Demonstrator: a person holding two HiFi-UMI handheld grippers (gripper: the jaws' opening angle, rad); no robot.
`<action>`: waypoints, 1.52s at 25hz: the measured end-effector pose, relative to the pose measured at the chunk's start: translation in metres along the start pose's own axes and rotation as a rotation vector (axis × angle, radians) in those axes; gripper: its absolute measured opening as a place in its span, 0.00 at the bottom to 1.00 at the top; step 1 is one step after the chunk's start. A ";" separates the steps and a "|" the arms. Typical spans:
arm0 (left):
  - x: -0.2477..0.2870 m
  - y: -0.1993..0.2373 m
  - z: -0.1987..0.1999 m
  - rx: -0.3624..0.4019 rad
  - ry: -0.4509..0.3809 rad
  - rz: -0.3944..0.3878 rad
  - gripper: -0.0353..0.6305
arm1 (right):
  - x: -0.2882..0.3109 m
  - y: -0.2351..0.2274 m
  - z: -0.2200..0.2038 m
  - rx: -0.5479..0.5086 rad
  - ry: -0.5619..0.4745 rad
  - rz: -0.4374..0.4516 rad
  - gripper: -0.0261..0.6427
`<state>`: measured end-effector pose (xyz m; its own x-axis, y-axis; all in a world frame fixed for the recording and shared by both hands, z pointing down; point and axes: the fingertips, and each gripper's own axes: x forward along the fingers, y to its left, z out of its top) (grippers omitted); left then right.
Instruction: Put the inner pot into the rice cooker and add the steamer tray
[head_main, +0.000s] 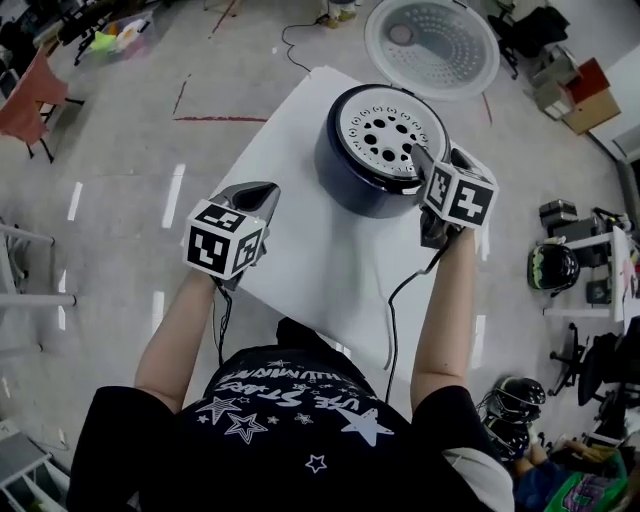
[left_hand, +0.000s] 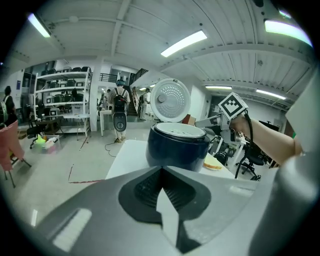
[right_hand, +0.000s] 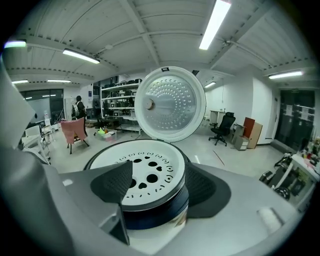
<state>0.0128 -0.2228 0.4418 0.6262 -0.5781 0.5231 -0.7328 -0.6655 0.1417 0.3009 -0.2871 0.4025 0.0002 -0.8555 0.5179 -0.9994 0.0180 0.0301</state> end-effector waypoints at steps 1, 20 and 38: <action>-0.011 0.001 -0.005 -0.004 -0.007 0.007 0.06 | -0.008 0.007 -0.002 0.003 -0.010 -0.004 0.56; -0.192 -0.056 -0.102 -0.056 -0.048 0.016 0.06 | -0.194 0.170 -0.087 0.048 -0.142 0.094 0.08; -0.179 -0.132 -0.134 -0.130 -0.050 0.104 0.06 | -0.225 0.138 -0.160 -0.006 -0.097 0.264 0.08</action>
<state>-0.0384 0.0320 0.4420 0.5554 -0.6654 0.4989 -0.8204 -0.5363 0.1980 0.1684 -0.0093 0.4267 -0.2636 -0.8663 0.4243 -0.9642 0.2496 -0.0894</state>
